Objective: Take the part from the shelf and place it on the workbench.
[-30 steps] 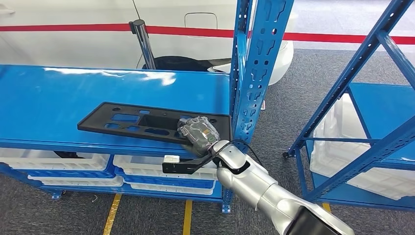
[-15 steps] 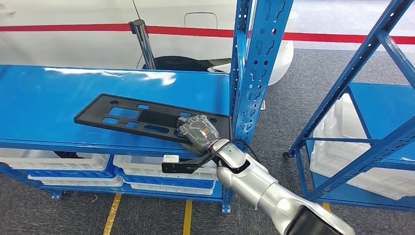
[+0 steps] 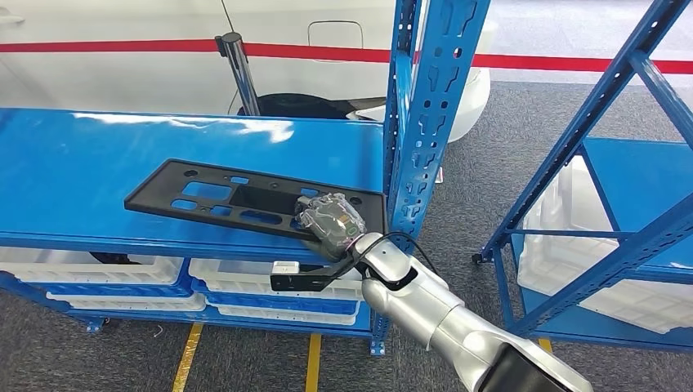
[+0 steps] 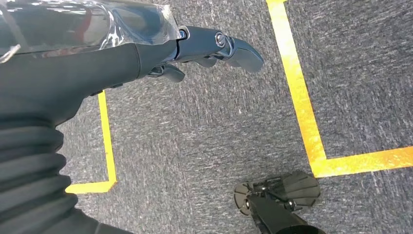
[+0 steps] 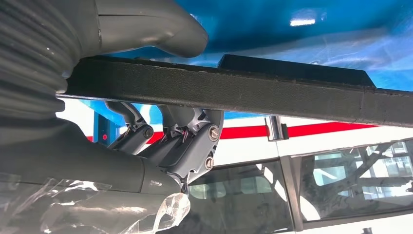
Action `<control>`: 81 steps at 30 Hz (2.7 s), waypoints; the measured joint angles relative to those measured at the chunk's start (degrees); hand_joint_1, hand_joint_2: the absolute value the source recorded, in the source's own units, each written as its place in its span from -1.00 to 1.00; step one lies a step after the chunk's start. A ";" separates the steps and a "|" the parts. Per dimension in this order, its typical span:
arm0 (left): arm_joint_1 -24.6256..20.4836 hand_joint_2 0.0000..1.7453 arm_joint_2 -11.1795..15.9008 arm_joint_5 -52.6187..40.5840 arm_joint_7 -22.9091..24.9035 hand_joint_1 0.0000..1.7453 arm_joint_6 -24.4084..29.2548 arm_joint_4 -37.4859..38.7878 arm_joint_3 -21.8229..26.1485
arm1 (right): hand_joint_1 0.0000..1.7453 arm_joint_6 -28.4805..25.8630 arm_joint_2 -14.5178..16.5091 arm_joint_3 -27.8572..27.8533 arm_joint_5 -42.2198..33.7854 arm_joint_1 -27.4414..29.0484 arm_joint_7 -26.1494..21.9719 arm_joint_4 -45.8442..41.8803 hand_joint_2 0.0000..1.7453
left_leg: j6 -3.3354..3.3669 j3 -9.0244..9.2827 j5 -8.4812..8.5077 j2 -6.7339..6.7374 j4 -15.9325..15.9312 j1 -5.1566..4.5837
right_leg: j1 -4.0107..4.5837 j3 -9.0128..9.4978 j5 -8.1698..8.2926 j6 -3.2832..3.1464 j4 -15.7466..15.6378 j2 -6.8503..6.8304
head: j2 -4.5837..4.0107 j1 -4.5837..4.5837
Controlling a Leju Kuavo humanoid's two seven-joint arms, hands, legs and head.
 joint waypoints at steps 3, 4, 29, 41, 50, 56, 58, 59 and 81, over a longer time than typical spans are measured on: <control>-0.03 1.00 0.00 -0.25 0.35 -1.00 -0.24 0.00 0.01 | 1.00 -0.09 -0.01 -0.03 0.27 0.11 -0.23 0.02 1.00 | 0.00 0.00 0.00 0.00 0.00 0.00 | 0.00 0.00 0.00 0.00 0.00 0.00 | 0.00 0.00; -0.03 1.00 0.00 -0.29 0.40 -1.00 -0.31 0.00 0.01 | 1.00 -0.10 -0.01 -0.05 0.39 0.13 -0.31 0.03 1.00 | 0.00 0.00 0.00 0.00 0.00 0.00 | 0.00 0.00 0.00 0.00 0.00 0.00 | 0.00 0.00; 0.72 1.00 -0.55 3.49 -2.56 -1.00 -0.95 0.00 2.09 | 1.00 -0.35 0.22 1.21 -0.03 0.20 -1.40 -6.96 1.00 | 0.00 0.00 0.00 0.02 -0.01 0.00 | 0.01 0.00 0.00 0.00 0.00 0.01 | 0.00 0.00; 0.79 1.00 -0.89 5.35 -2.79 -1.00 -0.96 0.00 3.87 | 1.00 1.13 0.61 4.61 0.08 2.48 -4.79 -13.73 1.00 | 0.47 -0.10 -0.25 0.01 0.11 -0.30 | -0.25 0.05 0.15 0.47 -0.35 -0.02 | 0.00 0.00; 0.83 1.00 -1.22 5.90 -2.64 -1.00 -1.02 0.00 4.61 | 1.00 1.99 0.60 6.91 1.21 4.61 -8.08 -19.75 1.00 | 1.05 1.33 0.78 0.22 -1.88 0.74 | -0.83 -6.79 -5.86 1.83 14.02 -0.17 | 0.00 0.03; 0.77 1.00 -1.42 5.86 -1.97 -1.00 -0.64 0.00 4.62 | 1.00 4.66 0.66 7.47 1.61 3.78 -6.56 -24.64 1.00 | -0.96 1.03 0.94 0.08 -1.38 0.93 | -0.79 -0.37 1.10 1.05 -0.20 0.31 | 0.00 0.02; 0.79 1.00 -1.45 5.81 -1.91 -1.00 -0.63 0.00 4.62 | 1.00 5.03 0.65 7.47 1.55 3.53 -6.42 -25.75 1.00 | -1.65 0.76 0.72 0.12 -1.21 1.25 | -0.77 -0.69 1.67 0.10 -0.39 0.33 | 0.00 0.02; 0.80 1.00 -1.45 5.79 -1.92 -1.00 -0.64 0.00 4.62 | 1.00 5.20 0.66 7.47 1.55 3.44 -6.36 -26.19 1.00 | -1.92 0.21 -0.41 0.13 -0.04 1.38 | -0.82 -0.92 2.02 -0.42 -0.52 0.28 | 0.00 0.02; 0.62 1.00 -1.60 5.43 -2.21 -1.00 -0.96 0.00 4.62 | 1.00 7.94 -0.11 7.70 1.07 3.43 -4.08 -27.80 1.00 | 1.81 0.27 1.14 0.28 -1.50 -0.24 | -0.23 -7.02 -4.70 1.22 15.63 0.13 | 0.00 0.03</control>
